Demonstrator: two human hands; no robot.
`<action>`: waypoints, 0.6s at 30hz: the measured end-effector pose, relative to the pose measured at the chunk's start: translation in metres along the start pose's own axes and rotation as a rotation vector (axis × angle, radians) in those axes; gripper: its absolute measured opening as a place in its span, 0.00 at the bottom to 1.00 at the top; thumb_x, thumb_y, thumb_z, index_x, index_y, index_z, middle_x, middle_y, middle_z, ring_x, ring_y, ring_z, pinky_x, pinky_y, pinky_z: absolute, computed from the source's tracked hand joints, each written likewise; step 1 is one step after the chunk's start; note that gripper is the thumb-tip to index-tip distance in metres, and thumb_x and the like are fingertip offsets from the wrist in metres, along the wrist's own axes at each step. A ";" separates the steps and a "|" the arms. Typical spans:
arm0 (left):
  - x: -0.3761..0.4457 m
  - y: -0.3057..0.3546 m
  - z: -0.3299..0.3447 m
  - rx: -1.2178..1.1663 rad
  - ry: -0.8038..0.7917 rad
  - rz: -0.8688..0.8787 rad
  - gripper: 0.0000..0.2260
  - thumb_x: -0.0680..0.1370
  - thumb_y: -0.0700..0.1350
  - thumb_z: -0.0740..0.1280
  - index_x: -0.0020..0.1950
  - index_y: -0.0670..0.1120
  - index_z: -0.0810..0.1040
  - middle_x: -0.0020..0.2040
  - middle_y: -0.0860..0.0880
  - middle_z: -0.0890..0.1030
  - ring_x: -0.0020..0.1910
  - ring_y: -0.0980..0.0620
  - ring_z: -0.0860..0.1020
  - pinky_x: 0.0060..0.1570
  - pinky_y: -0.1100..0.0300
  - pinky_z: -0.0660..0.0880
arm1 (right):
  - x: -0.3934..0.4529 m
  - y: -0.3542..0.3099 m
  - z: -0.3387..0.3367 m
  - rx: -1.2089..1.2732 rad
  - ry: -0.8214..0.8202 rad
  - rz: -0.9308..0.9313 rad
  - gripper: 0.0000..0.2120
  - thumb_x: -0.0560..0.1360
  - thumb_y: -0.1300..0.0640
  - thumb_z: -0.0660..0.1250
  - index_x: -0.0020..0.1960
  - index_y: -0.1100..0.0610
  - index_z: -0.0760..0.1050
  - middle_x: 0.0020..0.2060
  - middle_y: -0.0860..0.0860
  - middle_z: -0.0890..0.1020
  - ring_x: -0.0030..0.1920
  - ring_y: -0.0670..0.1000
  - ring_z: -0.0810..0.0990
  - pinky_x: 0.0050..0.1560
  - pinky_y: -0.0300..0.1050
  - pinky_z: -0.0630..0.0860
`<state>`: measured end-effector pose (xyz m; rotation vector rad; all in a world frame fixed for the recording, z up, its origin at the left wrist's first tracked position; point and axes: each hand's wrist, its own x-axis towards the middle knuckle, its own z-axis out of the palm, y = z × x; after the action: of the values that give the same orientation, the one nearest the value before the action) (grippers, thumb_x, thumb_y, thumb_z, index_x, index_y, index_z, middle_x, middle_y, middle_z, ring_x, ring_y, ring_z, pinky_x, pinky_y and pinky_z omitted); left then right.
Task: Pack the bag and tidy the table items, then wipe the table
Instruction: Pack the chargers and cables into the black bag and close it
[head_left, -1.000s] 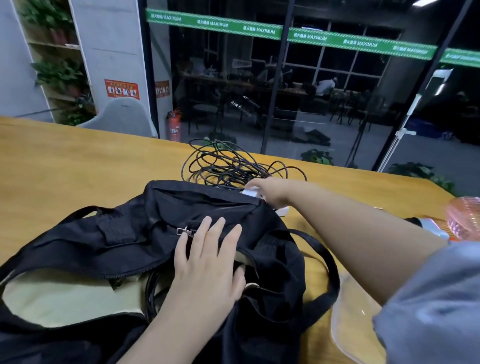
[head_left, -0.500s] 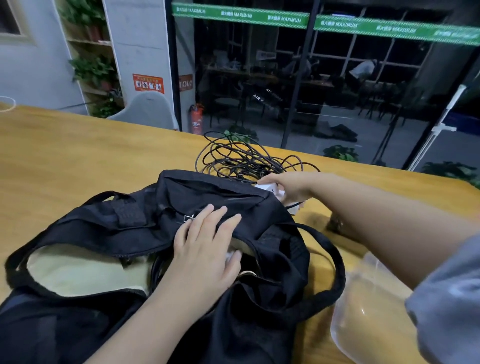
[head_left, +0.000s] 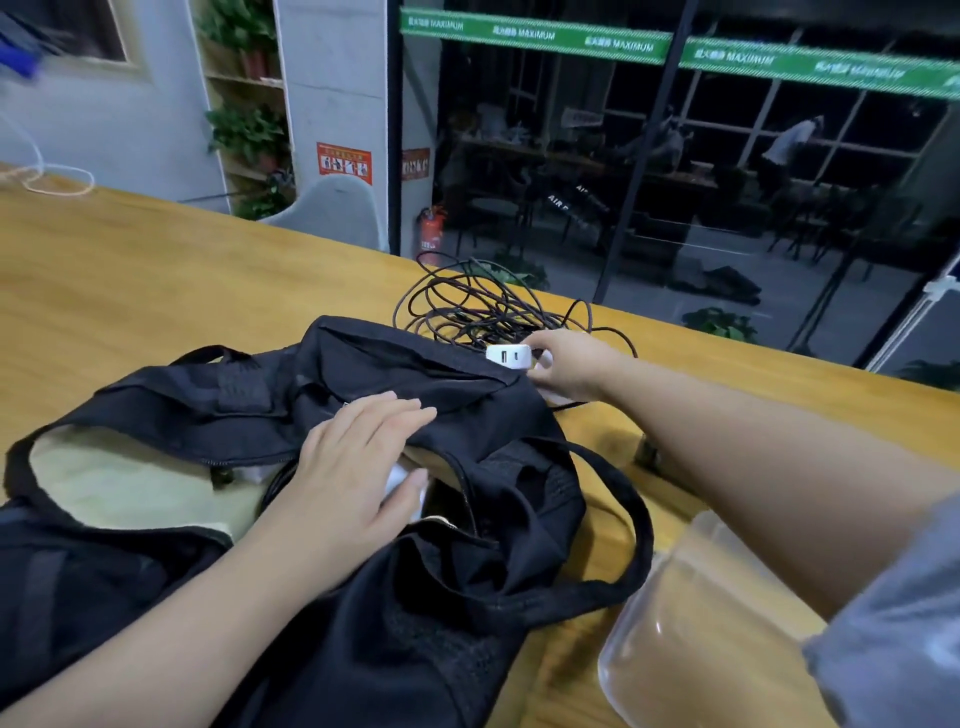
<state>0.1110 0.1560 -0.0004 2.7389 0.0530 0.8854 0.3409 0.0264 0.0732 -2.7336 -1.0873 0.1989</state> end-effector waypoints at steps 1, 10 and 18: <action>0.000 0.000 0.000 -0.002 -0.001 0.001 0.20 0.75 0.54 0.55 0.66 0.52 0.66 0.65 0.54 0.72 0.68 0.55 0.62 0.60 0.52 0.61 | 0.000 0.000 -0.002 0.009 0.029 -0.006 0.15 0.77 0.50 0.63 0.63 0.52 0.72 0.56 0.52 0.79 0.52 0.54 0.76 0.43 0.42 0.70; 0.002 0.000 0.000 -0.026 0.009 -0.001 0.20 0.74 0.54 0.56 0.66 0.53 0.66 0.64 0.55 0.71 0.67 0.55 0.63 0.57 0.52 0.63 | -0.020 -0.004 -0.011 0.008 0.092 -0.015 0.11 0.80 0.49 0.59 0.58 0.52 0.75 0.55 0.50 0.79 0.46 0.50 0.73 0.44 0.43 0.70; 0.045 0.024 -0.008 -0.080 -0.053 -0.052 0.18 0.76 0.45 0.60 0.66 0.52 0.69 0.68 0.56 0.67 0.69 0.56 0.58 0.67 0.54 0.58 | -0.047 0.005 -0.022 0.093 0.110 0.021 0.10 0.79 0.50 0.61 0.56 0.53 0.75 0.57 0.53 0.78 0.53 0.52 0.75 0.45 0.43 0.70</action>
<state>0.1424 0.1398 0.0375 2.6720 0.0763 0.7841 0.3140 -0.0125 0.0963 -2.6406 -0.9953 0.0983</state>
